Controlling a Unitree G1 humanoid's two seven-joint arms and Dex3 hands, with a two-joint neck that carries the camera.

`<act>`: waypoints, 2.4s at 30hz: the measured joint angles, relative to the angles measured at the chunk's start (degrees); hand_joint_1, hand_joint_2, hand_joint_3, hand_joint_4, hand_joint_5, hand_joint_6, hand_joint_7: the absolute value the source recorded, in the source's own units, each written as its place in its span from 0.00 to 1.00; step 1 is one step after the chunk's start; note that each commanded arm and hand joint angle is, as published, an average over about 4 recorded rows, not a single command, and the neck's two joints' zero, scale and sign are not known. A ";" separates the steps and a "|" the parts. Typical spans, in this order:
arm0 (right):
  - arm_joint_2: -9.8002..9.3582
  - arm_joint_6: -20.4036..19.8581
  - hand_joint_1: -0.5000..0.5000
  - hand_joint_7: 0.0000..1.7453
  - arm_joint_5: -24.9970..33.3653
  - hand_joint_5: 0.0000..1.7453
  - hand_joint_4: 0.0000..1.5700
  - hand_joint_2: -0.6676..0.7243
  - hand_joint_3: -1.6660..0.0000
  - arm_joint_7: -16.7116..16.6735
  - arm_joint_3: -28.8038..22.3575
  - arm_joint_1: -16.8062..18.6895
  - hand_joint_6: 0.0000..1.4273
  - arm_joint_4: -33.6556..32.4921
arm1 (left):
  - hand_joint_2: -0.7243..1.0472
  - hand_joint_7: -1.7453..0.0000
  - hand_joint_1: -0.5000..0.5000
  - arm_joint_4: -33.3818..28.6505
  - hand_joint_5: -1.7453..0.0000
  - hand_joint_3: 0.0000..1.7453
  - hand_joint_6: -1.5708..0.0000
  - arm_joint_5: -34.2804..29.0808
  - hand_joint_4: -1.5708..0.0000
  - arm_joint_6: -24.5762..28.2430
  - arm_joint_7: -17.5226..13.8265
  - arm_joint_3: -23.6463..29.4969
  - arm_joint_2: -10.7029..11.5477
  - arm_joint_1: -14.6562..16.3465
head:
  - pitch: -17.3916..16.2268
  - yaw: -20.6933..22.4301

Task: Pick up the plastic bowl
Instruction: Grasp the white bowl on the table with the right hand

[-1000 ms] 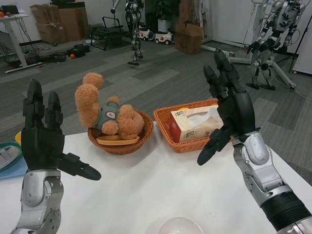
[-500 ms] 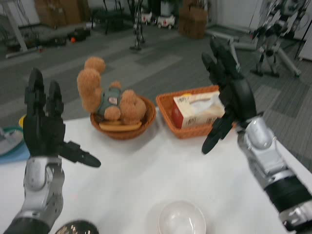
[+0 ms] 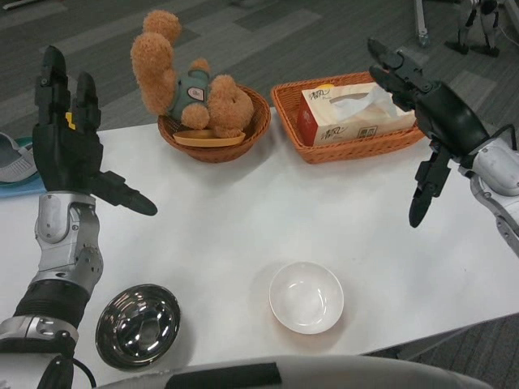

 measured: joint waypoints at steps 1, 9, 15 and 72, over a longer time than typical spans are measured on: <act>-0.69 0.19 0.12 0.00 -0.52 0.00 0.00 0.76 1.00 0.24 0.31 0.74 0.00 -0.50 | 0.10 1.00 0.00 0.15 1.00 0.00 1.00 0.00 1.00 0.00 -0.01 0.35 -0.13 0.07 | -0.47 -0.16; -2.57 0.78 0.17 0.00 -12.14 0.00 0.00 0.73 1.00 0.88 3.82 6.29 0.00 -4.22 | 0.10 1.00 0.00 1.90 1.00 0.00 1.00 -0.01 1.00 0.05 -0.01 1.66 -0.49 0.45 | -2.46 -1.98; -2.69 -0.02 0.14 0.00 -22.97 0.00 0.00 0.76 1.00 0.34 7.87 7.72 0.00 -6.18 | 0.10 1.00 0.00 2.58 1.00 0.00 1.00 0.00 1.00 0.55 0.03 2.29 -0.44 0.38 | -3.18 -3.86; 12.71 -24.42 0.04 0.00 -0.83 0.00 0.00 0.73 0.90 -4.31 39.60 -2.19 0.00 33.68 | 0.10 1.00 0.00 13.96 1.00 0.00 1.00 -0.07 1.00 1.15 0.24 -0.57 -0.12 -5.12 | -8.58 -9.71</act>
